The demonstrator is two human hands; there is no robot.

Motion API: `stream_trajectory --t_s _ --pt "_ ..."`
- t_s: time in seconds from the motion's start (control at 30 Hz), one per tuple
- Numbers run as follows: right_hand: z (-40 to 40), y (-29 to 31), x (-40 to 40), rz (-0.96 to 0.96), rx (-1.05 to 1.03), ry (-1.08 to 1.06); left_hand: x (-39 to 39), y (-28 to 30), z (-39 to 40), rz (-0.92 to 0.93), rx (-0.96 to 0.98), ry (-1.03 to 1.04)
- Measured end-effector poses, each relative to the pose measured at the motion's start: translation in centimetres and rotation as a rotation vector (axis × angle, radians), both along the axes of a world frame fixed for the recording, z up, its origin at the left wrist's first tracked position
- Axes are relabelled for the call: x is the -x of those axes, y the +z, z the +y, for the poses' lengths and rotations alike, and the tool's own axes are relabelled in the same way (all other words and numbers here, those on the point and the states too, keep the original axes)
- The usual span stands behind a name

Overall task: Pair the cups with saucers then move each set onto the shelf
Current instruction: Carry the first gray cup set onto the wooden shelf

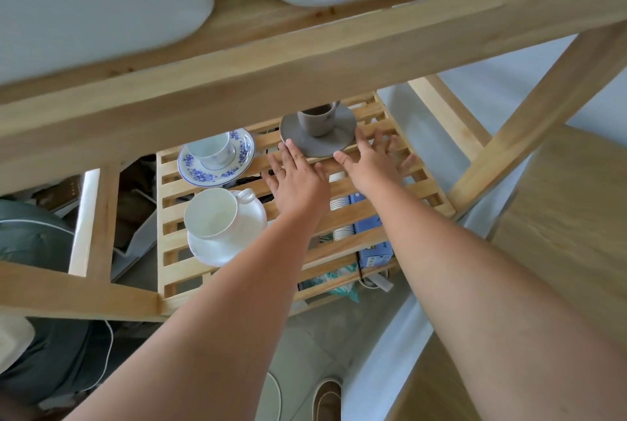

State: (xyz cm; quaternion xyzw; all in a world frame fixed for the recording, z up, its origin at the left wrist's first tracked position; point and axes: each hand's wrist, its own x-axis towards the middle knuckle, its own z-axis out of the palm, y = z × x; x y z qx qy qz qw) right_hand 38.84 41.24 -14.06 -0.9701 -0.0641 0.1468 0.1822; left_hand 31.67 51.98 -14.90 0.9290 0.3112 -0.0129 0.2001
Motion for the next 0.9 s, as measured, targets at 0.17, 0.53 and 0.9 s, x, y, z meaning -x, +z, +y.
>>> stream_trajectory --t_s 0.17,0.53,0.9 --pt "0.2 0.3 0.0 0.0 0.039 0.006 -0.3 0.0 0.3 0.015 -0.007 -0.018" --pt "-6.5 2.6 6.2 0.083 0.026 0.281 6.0 1.0 -1.8 0.11 -0.002 -0.298" --pt "-24.3 8.4 23.3 -0.131 -0.533 -0.14 17.8 8.8 -16.3 -0.18 0.668 -0.4"
